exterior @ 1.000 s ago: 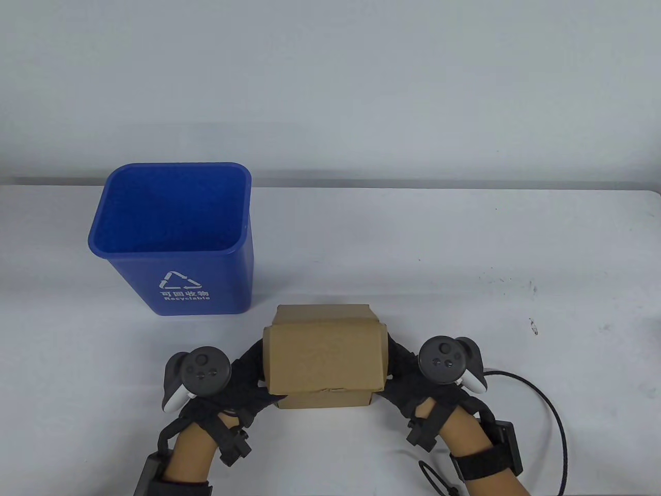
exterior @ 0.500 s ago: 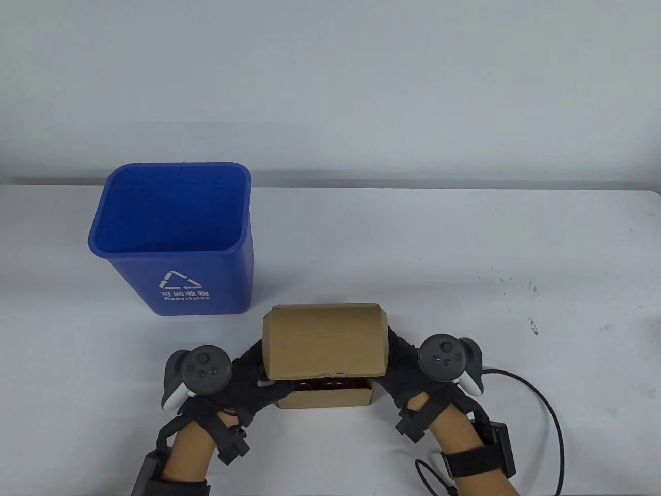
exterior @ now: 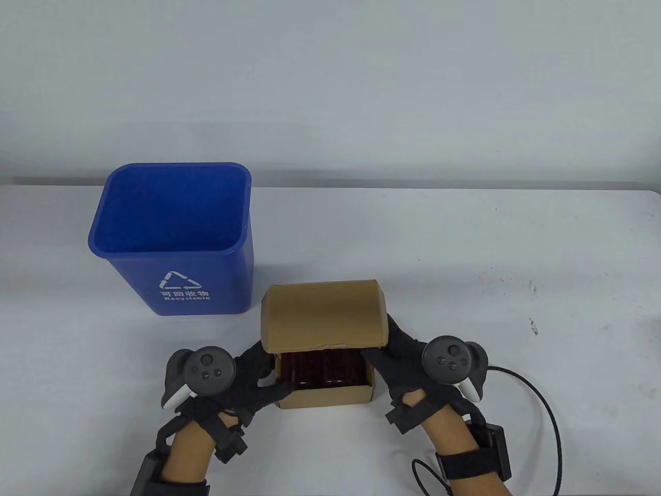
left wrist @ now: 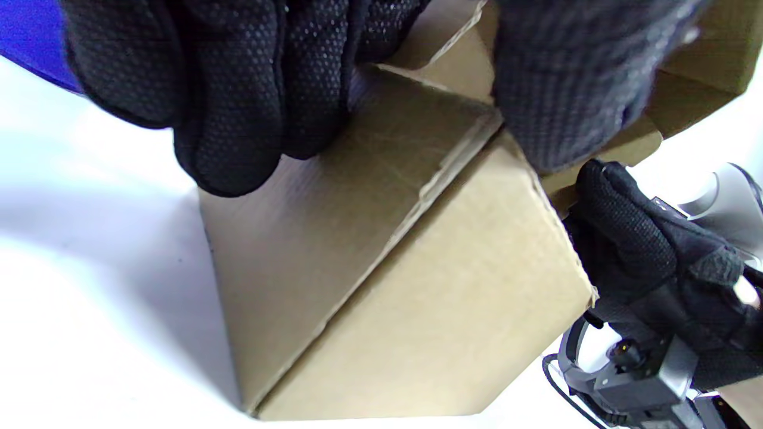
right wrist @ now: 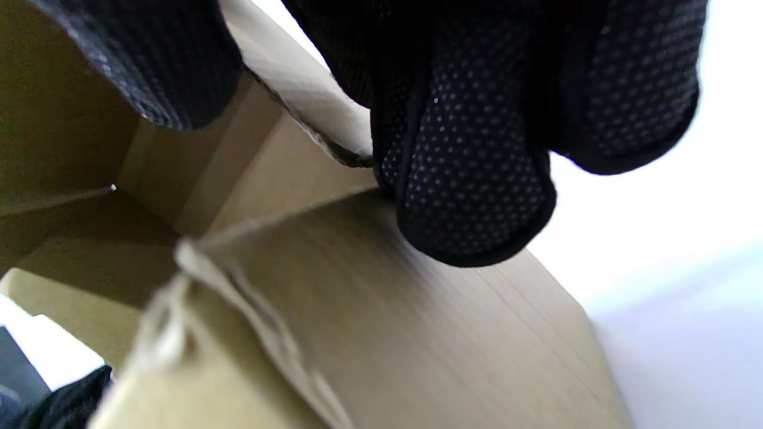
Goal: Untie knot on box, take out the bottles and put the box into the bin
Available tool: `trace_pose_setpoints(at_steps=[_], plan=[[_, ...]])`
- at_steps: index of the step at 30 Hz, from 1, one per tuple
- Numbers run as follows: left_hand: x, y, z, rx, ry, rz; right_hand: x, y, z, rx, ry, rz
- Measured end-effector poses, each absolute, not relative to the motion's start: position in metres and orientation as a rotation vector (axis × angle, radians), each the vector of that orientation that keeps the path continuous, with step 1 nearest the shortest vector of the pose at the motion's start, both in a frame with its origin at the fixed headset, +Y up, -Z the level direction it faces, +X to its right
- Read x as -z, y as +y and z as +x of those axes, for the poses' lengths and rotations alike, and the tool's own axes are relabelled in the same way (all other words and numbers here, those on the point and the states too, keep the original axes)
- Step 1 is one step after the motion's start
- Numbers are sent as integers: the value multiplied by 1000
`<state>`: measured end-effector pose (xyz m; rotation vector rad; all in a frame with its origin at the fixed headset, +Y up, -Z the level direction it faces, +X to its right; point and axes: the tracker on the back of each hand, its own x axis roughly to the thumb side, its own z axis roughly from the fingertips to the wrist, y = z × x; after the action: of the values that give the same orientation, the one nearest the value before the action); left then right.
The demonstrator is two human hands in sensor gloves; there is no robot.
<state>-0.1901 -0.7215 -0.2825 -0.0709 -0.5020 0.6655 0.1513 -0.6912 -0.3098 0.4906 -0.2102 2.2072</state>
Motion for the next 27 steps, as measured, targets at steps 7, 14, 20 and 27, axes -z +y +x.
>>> trace_pose_setpoints(at_steps=[7, 14, 20, 27], plan=[[281, -721, -189, -657, -503, -67, 313, -675, 150, -2177, -282, 413], [281, -721, -189, -660, -500, -69, 322, -658, 148, -2202, -382, 330], [281, -720, -190, -655, -495, -68, 339, -645, 144, -2169, -443, 297], [282, -719, -191, -652, -490, -70, 354, -633, 146, -2199, -469, 281]])
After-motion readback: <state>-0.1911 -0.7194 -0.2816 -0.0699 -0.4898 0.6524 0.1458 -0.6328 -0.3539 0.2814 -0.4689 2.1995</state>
